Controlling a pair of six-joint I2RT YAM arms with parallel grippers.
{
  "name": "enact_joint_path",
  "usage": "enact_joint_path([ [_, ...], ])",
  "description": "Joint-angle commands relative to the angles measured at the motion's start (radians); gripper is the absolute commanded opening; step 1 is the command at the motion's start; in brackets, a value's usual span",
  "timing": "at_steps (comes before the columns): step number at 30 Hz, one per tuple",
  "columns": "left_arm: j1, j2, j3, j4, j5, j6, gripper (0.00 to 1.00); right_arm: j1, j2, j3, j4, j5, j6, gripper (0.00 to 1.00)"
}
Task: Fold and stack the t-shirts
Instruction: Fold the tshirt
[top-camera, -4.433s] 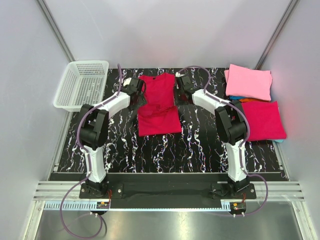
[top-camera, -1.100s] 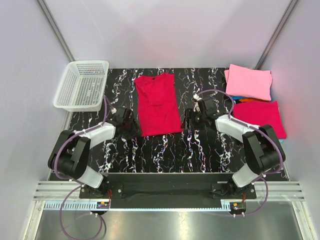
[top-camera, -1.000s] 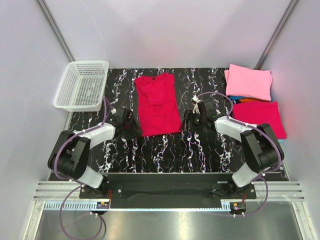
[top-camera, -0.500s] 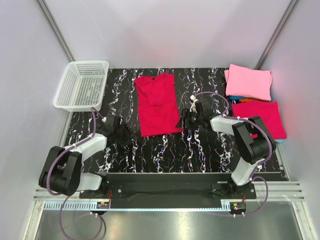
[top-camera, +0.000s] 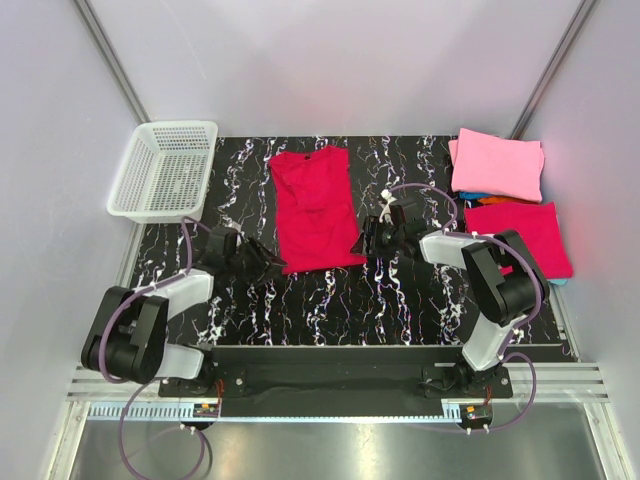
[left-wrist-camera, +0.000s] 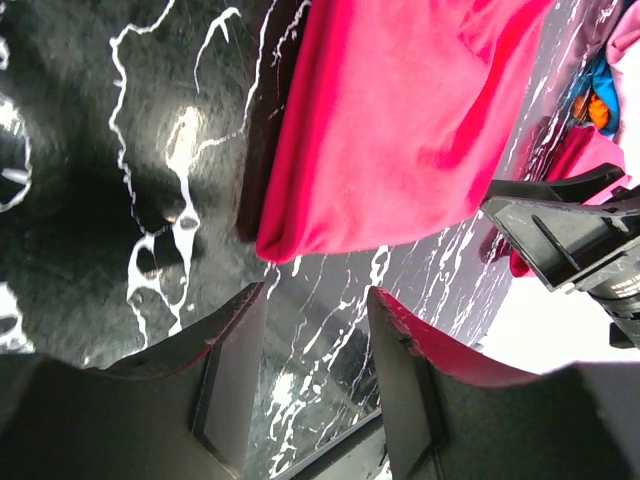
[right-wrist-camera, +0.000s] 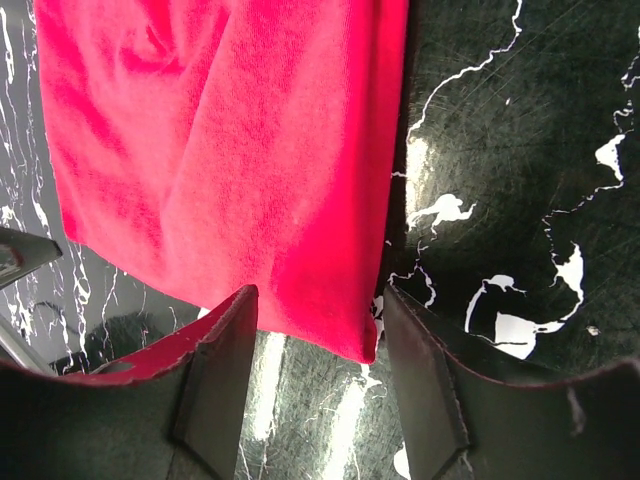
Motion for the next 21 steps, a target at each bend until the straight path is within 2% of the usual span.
enact_joint_path([
  [1,0.009,0.043,0.013,0.091,0.038,-0.002,0.49,0.006,0.019,-0.019,-0.011,-0.011,0.002,0.59],
  [8,0.009,0.096,0.013,0.1,0.0,0.024,0.48,0.006,0.015,-0.039,-0.001,-0.034,0.011,0.56],
  [14,0.009,0.188,-0.009,0.27,0.058,0.008,0.45,0.005,0.001,-0.067,0.004,-0.022,0.022,0.52],
  [21,0.009,0.196,-0.006,0.261,0.026,0.023,0.44,0.006,-0.025,-0.095,-0.008,-0.005,0.013,0.52],
])
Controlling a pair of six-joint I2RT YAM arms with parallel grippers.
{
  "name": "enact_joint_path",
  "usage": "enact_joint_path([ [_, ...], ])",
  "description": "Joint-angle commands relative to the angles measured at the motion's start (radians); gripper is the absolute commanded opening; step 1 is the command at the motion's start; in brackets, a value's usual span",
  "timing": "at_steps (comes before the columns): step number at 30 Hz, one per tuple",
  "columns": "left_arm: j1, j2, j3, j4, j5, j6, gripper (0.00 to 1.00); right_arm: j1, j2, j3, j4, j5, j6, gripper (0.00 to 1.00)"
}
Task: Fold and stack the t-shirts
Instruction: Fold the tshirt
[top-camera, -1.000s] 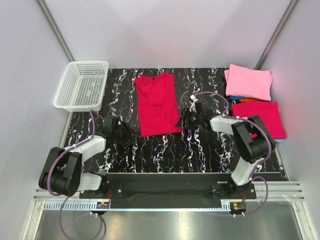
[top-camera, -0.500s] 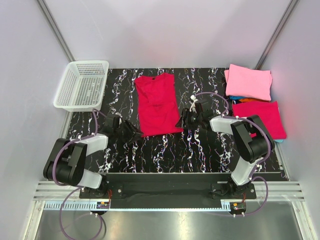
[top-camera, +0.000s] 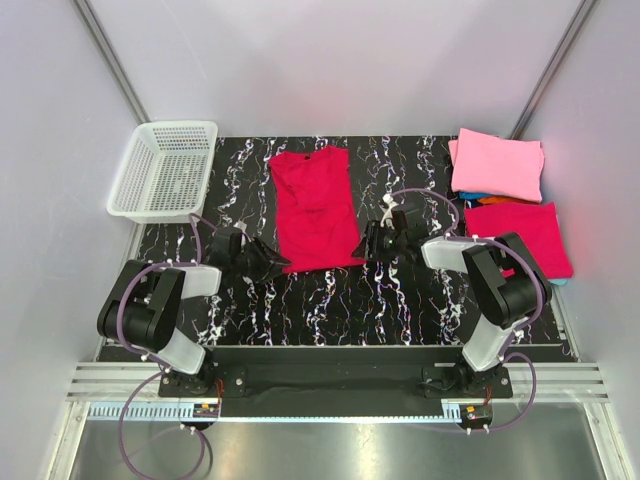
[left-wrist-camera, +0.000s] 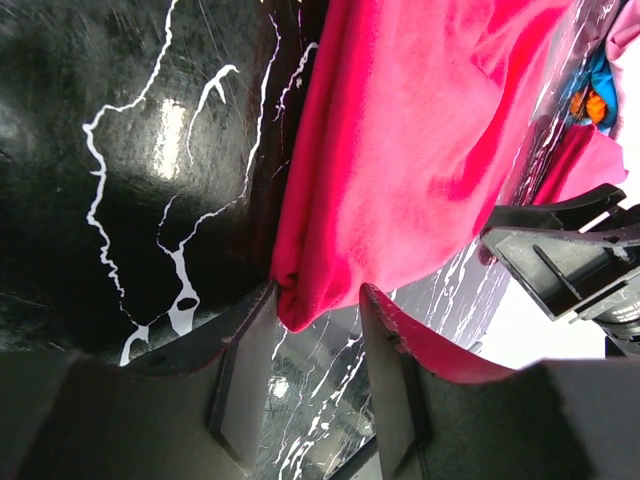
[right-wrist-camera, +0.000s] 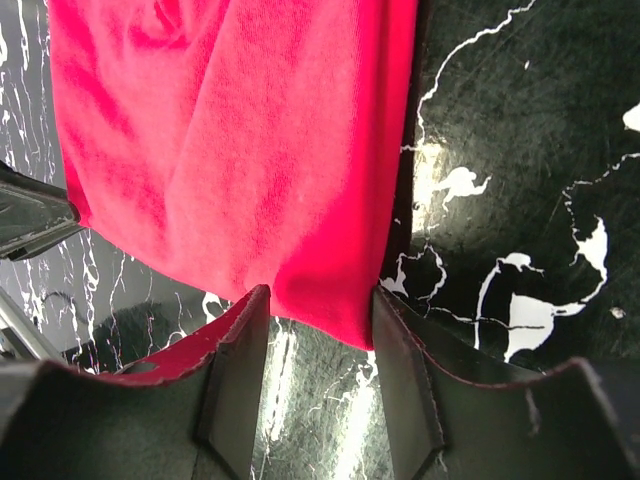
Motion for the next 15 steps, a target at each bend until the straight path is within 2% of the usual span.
enact_joint_path([
  [1,0.006,0.003,-0.005,0.041,-0.017,0.027,0.43,0.006,-0.011,-0.038,-0.073,0.02,-0.008,0.52],
  [3,0.006,0.0,-0.005,0.035,-0.02,0.027,0.41,0.006,-0.011,-0.041,-0.071,0.018,-0.008,0.51],
  [6,0.006,-0.013,-0.006,0.015,-0.035,0.034,0.37,0.006,-0.01,-0.047,-0.07,0.011,-0.005,0.46],
  [8,0.006,-0.018,-0.005,-0.005,-0.047,0.045,0.34,0.006,-0.007,-0.052,-0.068,0.009,-0.006,0.37],
  [10,0.006,-0.02,-0.005,-0.008,-0.052,0.054,0.26,0.006,-0.005,-0.056,-0.068,0.002,-0.005,0.28],
  [12,0.006,-0.02,-0.005,-0.006,-0.055,0.062,0.2,0.006,-0.002,-0.06,-0.07,-0.006,0.0,0.05],
  [13,0.006,-0.014,-0.003,-0.003,-0.055,0.066,0.11,0.006,-0.005,-0.063,-0.068,-0.005,0.002,0.0],
  [15,0.006,-0.015,0.0,-0.003,-0.052,0.073,0.01,0.005,-0.019,-0.075,-0.073,-0.006,0.003,0.0],
])
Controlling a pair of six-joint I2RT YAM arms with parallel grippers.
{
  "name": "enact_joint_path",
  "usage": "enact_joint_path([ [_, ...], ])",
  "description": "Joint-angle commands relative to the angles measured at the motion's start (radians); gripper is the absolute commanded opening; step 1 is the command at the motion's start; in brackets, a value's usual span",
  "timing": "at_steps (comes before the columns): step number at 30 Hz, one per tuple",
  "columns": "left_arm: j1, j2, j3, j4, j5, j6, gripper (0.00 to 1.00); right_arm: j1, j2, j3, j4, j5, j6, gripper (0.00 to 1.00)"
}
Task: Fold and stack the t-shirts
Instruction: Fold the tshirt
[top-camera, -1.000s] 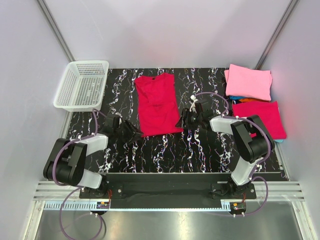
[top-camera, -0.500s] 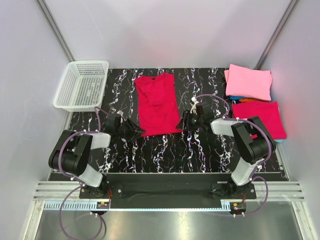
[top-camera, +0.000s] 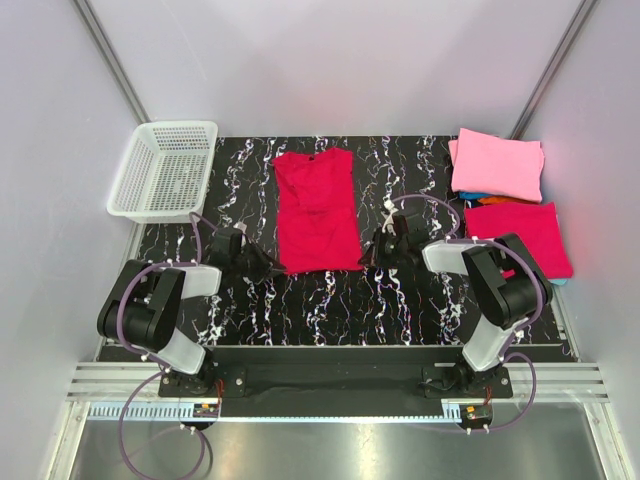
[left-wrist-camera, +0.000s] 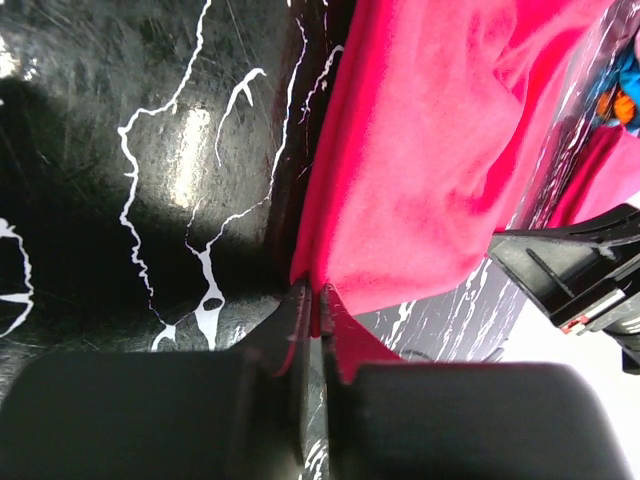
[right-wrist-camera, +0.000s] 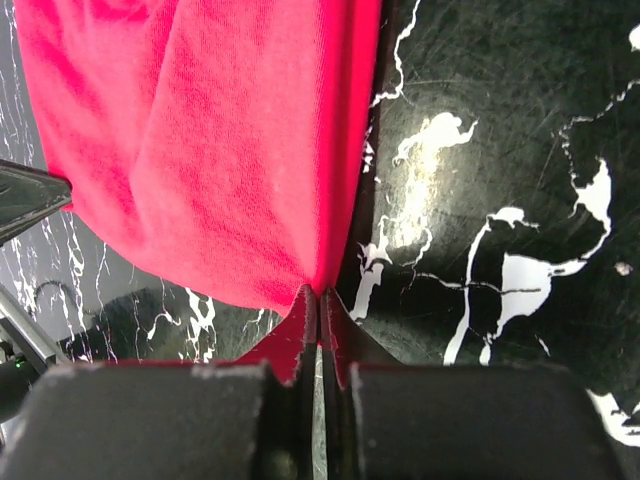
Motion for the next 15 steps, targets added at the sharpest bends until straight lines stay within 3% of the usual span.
enact_joint_path([
  [1,0.005,-0.026,0.0,0.008,-0.027,0.037,0.0,0.007,-0.028,-0.039,-0.068,0.005,-0.006,0.0],
  [8,0.004,-0.203,-0.049,-0.134,-0.101,0.091,0.0,0.007,-0.176,-0.117,-0.118,-0.001,0.007,0.0],
  [15,-0.028,-0.562,-0.129,-0.346,-0.118,0.112,0.0,0.028,-0.413,-0.221,-0.221,-0.018,0.021,0.0],
])
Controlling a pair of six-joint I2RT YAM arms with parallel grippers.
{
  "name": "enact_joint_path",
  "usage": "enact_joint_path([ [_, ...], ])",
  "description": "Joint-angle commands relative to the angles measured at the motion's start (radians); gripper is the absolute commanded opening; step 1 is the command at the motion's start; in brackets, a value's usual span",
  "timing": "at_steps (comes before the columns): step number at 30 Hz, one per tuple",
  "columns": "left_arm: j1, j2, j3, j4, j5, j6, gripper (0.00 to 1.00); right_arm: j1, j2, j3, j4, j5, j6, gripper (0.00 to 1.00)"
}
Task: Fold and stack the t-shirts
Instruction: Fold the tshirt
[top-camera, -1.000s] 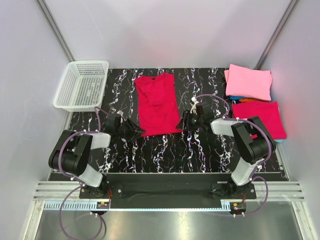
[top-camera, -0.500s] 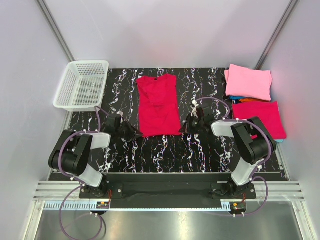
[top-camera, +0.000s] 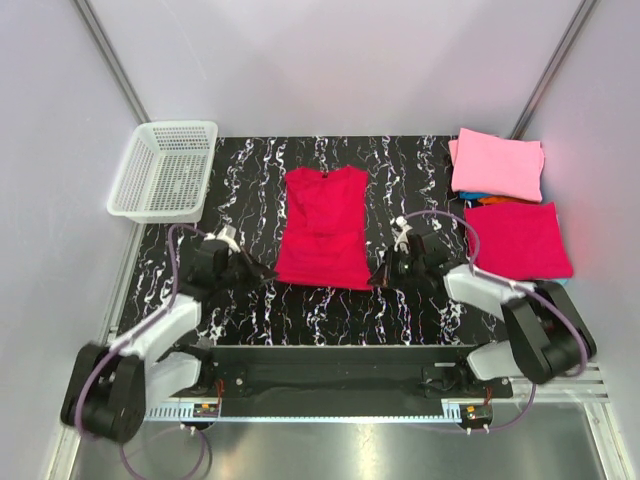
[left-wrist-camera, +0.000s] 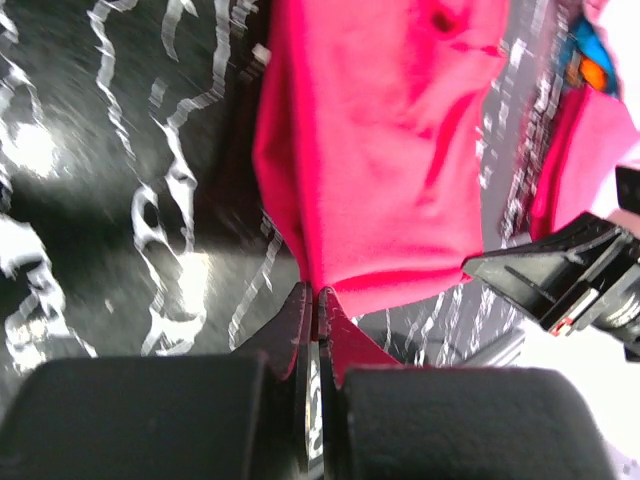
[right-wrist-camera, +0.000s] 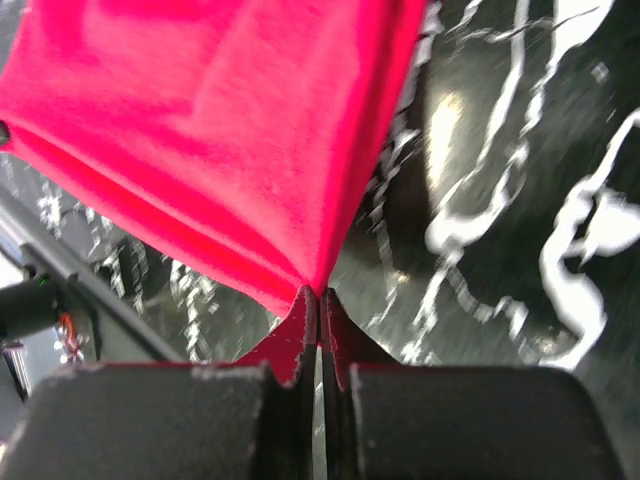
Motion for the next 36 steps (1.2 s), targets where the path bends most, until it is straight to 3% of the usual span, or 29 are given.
enact_joint_path([
  [1,-0.027,-0.153,-0.034,-0.139,-0.071,0.035,0.0,0.027,-0.159,-0.037,-0.107,0.016,0.001,0.0],
  [11,-0.115,-0.593,-0.104,-0.452,-0.144,-0.021,0.0,0.145,-0.57,-0.11,-0.388,0.104,0.082,0.0],
  [17,-0.125,-0.695,0.013,-0.579,-0.166,0.0,0.0,0.17,-0.693,-0.057,-0.519,0.125,0.099,0.0],
  [20,-0.127,-0.663,0.136,-0.606,-0.207,0.037,0.0,0.17,-0.712,0.001,-0.55,0.162,0.092,0.0],
  [24,-0.127,-0.5,0.293,-0.593,-0.24,0.069,0.0,0.17,-0.664,0.103,-0.561,0.249,0.052,0.0],
  [28,-0.127,-0.258,0.423,-0.549,-0.229,0.084,0.0,0.17,-0.53,0.179,-0.535,0.325,-0.005,0.0],
  [36,-0.127,0.054,0.609,-0.462,-0.249,0.126,0.0,0.133,-0.267,0.384,-0.5,0.486,-0.142,0.0],
])
